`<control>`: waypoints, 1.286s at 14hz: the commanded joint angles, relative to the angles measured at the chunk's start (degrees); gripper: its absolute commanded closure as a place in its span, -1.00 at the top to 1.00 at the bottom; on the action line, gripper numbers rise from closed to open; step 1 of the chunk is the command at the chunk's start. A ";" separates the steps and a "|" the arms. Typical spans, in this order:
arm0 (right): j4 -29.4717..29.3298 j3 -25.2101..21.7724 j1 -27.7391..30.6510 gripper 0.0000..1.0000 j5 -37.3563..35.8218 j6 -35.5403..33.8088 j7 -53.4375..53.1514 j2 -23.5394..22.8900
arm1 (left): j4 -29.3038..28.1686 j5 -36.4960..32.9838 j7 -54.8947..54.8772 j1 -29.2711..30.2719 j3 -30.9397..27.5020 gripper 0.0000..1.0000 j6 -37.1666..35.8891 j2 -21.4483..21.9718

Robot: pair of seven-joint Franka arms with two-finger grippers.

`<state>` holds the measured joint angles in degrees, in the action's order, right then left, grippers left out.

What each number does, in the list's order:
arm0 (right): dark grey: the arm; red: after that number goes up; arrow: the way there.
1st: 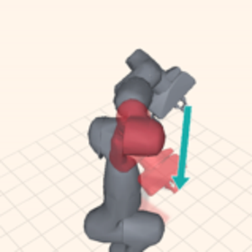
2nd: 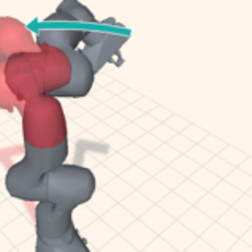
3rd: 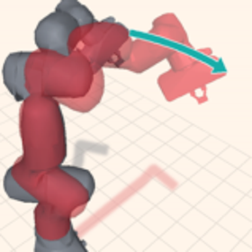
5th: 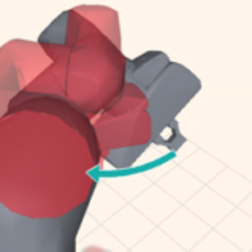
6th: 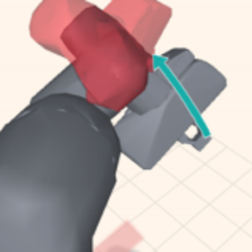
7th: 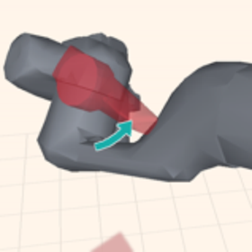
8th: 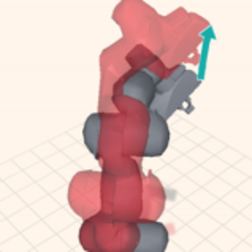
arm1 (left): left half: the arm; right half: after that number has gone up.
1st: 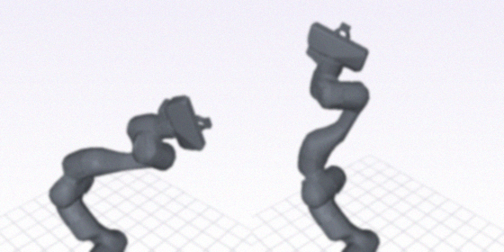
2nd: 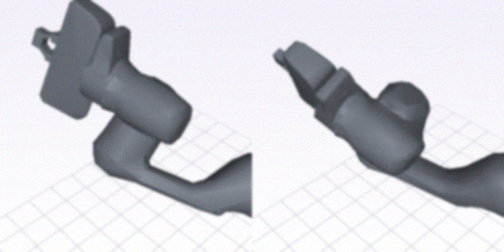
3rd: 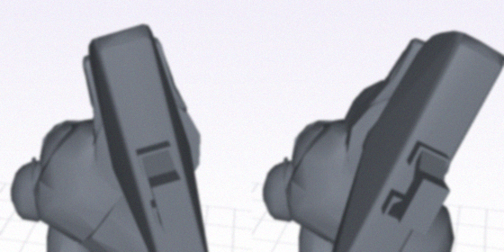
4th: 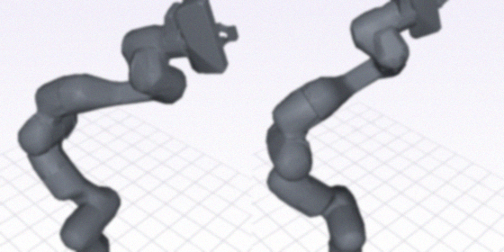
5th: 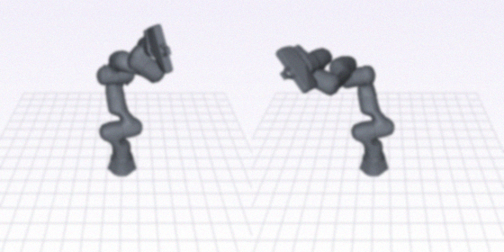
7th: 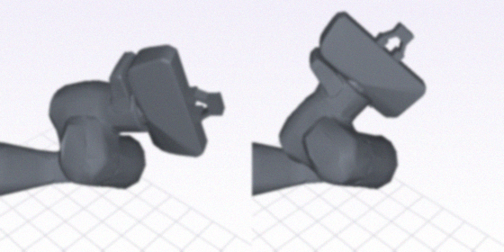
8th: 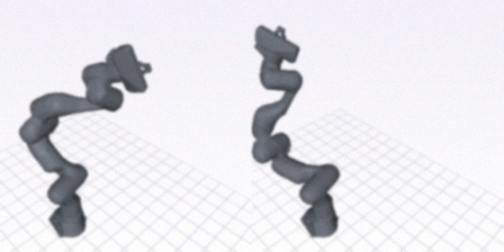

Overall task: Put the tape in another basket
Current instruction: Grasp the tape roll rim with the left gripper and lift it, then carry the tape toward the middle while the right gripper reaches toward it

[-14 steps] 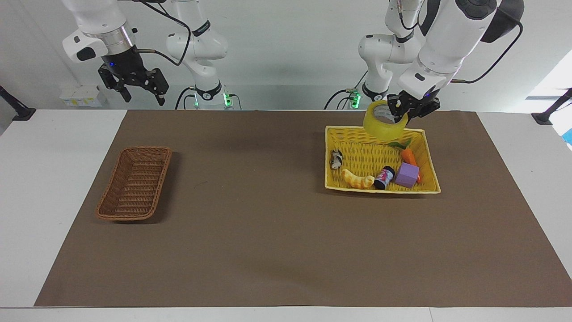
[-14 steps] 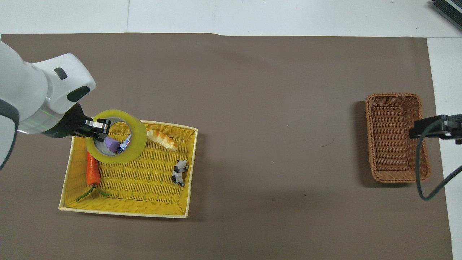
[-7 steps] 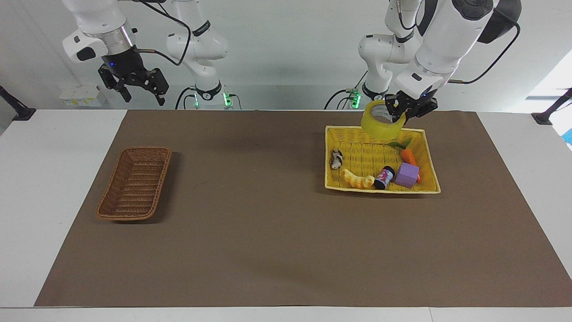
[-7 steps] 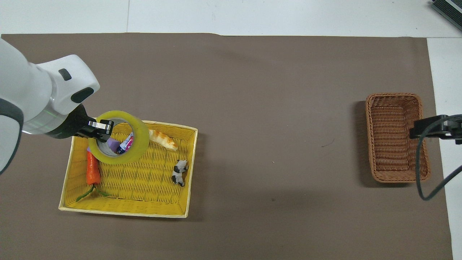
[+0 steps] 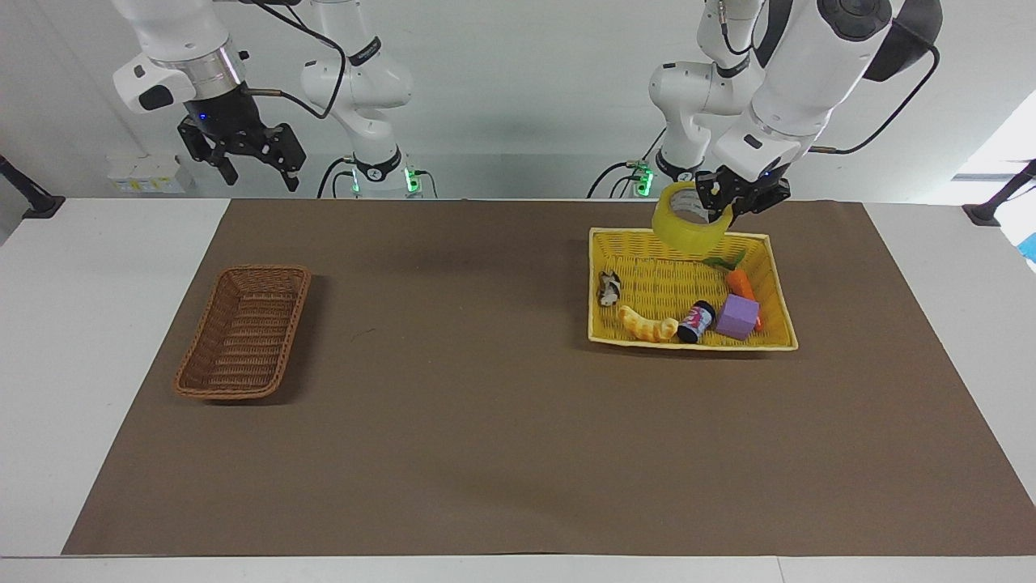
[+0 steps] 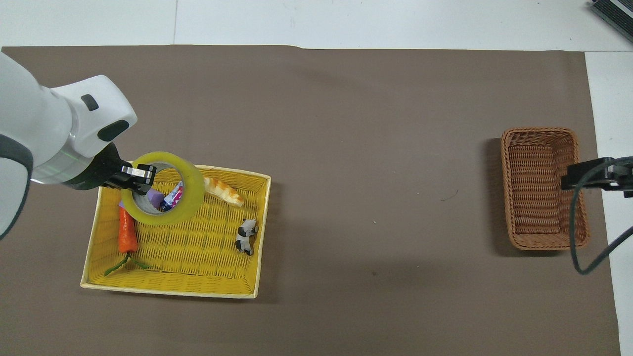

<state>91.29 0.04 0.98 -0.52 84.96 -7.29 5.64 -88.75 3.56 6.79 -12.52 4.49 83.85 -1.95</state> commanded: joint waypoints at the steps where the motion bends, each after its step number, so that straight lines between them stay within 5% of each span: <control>1: 0.38 0.05 0.51 1.00 0.87 0.74 1.14 0.60 | -5.71 3.11 0.58 -0.75 -0.63 -1.00 5.34 3.08; 13: 0.38 0.05 0.51 1.00 0.87 0.74 1.14 0.60 | -5.91 12.61 20.89 -16.29 -0.54 -1.00 17.66 2.74; 18: 0.38 0.05 0.51 1.00 0.87 0.74 1.14 0.60 | -5.91 12.70 20.98 -16.39 -0.54 -1.00 17.49 2.74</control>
<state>91.29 0.04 0.98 -0.52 84.96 -7.29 5.64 -93.63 15.05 27.55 -28.41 4.71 100.27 -0.18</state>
